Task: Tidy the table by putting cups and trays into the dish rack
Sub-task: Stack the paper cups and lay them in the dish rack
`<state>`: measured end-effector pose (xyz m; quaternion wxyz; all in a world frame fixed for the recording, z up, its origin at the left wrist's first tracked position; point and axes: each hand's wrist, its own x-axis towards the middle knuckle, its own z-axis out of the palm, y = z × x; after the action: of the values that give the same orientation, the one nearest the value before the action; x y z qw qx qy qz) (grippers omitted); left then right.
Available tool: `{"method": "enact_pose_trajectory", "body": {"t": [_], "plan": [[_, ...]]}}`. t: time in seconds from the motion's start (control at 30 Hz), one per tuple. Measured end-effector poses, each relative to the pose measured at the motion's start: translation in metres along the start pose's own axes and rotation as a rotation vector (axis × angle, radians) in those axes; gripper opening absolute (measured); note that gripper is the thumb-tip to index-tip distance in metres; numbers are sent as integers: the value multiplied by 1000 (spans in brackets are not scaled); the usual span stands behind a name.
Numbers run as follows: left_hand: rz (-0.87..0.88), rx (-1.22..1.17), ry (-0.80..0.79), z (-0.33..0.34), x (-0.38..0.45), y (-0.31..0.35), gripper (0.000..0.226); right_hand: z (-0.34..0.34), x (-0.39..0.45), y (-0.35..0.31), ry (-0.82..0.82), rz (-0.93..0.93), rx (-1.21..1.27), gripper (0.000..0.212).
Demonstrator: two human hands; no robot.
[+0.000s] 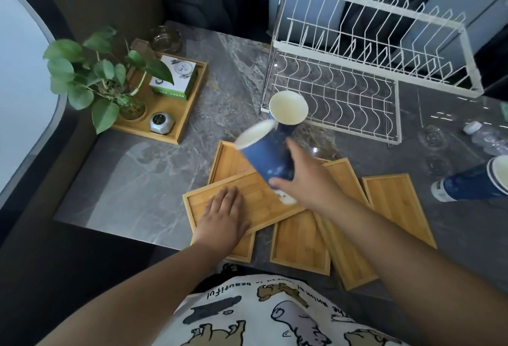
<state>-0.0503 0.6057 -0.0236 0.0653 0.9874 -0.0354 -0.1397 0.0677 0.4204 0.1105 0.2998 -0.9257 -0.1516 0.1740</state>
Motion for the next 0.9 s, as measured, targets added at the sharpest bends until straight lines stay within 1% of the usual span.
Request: {"method": "enact_pose_trajectory", "body": {"t": [0.07,0.13,0.2,0.3,0.43,0.53,0.67,0.83,0.9], "plan": [[4,-4,2,1,0,0,73,-31,7,-11,111,-44,326,84],[6,-6,5,1,0,0,73,-56,24,-12,231,-62,496,81],[5,-5,4,0,0,-1,73,-70,44,-9,311,-55,532,83],[7,-8,4,0,0,-1,73,-71,71,2,342,-17,525,89],[4,-16,-9,-1,0,-1,73,-54,88,21,301,53,545,85],[3,-16,-12,-1,0,-1,73,-43,95,41,206,112,579,83],[6,-7,-8,-1,-1,-1,73,-42,100,66,33,196,653,99],[10,-6,-11,-1,-1,0,73,-33,99,76,-58,238,606,108],[10,-5,-10,-1,-2,0,73,-24,98,73,-51,249,557,116]]}}
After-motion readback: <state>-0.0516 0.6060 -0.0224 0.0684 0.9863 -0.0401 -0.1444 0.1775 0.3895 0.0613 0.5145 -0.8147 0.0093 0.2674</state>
